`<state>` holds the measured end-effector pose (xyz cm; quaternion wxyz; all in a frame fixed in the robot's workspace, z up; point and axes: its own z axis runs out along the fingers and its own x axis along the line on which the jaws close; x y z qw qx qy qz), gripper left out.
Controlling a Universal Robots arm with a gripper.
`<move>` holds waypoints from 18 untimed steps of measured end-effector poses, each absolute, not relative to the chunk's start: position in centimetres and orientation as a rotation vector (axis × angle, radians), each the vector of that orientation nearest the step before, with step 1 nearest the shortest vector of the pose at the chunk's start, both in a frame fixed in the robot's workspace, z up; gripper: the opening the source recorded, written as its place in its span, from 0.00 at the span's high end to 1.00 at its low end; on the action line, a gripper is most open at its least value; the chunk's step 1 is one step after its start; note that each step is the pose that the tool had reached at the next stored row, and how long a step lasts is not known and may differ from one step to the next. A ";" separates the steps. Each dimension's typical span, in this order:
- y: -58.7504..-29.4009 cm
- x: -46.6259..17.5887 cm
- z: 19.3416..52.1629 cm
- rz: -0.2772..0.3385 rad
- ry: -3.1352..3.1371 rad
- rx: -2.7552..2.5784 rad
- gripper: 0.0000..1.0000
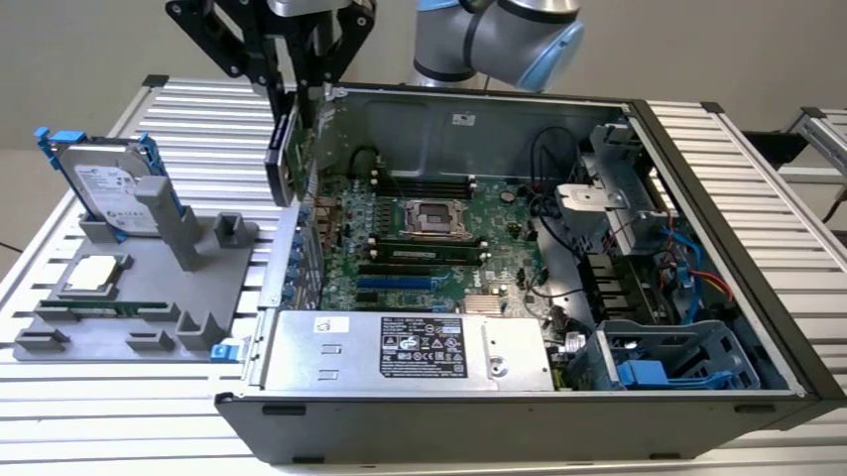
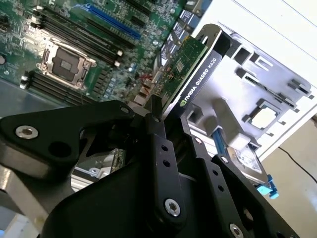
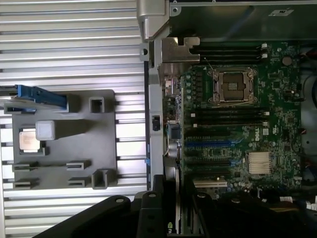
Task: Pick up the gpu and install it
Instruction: 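Pick up the gpu and move the gpu toward the slot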
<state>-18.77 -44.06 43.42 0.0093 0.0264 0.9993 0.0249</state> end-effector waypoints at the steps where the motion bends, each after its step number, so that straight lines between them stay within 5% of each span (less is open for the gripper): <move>1: -44.1 -18.6 43.4 0.078 3.121 0.082 1.00; 18: -44.1 -16.0 43.4 0.078 3.121 0.082 1.00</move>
